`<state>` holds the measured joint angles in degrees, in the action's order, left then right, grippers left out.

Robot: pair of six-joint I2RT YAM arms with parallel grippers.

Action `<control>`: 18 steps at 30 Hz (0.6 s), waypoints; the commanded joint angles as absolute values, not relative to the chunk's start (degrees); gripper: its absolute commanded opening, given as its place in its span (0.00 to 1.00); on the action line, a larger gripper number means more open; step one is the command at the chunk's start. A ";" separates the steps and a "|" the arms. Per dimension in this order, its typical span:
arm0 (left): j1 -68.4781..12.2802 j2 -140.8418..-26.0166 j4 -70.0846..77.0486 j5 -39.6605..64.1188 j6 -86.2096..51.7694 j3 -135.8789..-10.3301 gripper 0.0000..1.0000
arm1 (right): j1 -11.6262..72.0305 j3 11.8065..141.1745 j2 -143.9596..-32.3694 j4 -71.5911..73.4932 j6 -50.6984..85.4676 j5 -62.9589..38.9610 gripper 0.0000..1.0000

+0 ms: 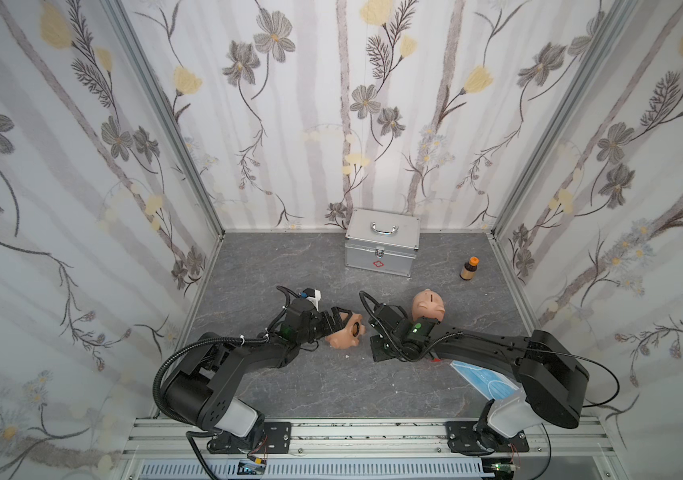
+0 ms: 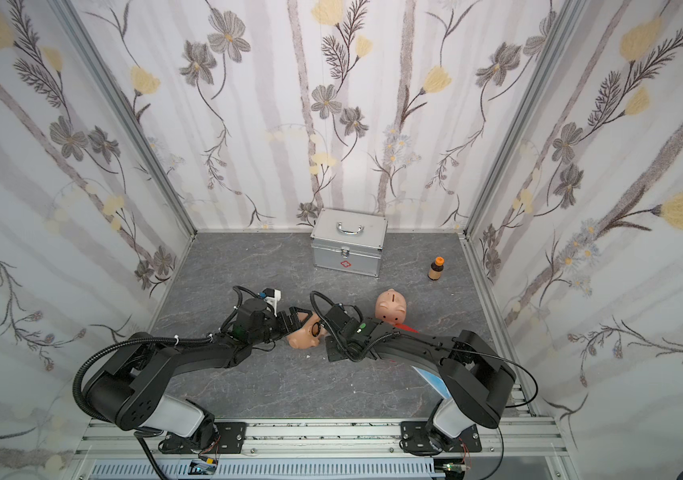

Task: Open piggy banks
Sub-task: Place the lid at the center of the board.

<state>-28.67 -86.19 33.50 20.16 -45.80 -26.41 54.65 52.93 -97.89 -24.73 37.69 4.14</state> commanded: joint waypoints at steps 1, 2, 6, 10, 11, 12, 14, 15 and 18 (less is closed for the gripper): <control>-28.66 -86.19 26.97 18.06 -44.78 -26.44 1.00 | 54.07 53.50 -98.66 -27.26 38.91 3.85 0.00; -28.74 -86.06 26.85 18.06 -44.74 -26.55 1.00 | 53.86 53.53 -98.77 -27.78 38.92 4.17 0.00; -28.74 -86.14 26.21 17.96 -44.43 -27.05 1.00 | 53.40 53.22 -99.75 -29.00 38.91 4.62 0.00; -28.83 -86.31 26.36 18.02 -44.56 -27.15 1.00 | 53.39 52.75 -101.11 -28.76 38.54 3.72 0.00; -28.83 -86.37 26.32 18.00 -44.63 -27.04 1.00 | 53.35 52.73 -101.37 -28.66 38.53 3.51 0.00; -28.89 -86.20 26.42 18.13 -44.64 -27.08 1.00 | 53.39 52.60 -101.64 -28.58 38.48 3.20 0.01; -28.91 -85.96 26.33 18.03 -44.60 -26.94 1.00 | 53.37 52.34 -101.85 -28.30 38.58 2.93 0.03; -28.85 -85.92 26.30 17.94 -44.64 -26.89 1.00 | 53.38 52.14 -101.83 -28.14 38.58 3.04 0.04; -28.88 -85.61 26.28 17.75 -44.75 -26.67 1.00 | 53.26 51.95 -102.41 -28.45 38.60 3.42 0.06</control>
<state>-28.93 -85.76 31.66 19.68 -45.41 -27.09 53.28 52.05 -101.84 -29.36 37.93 3.11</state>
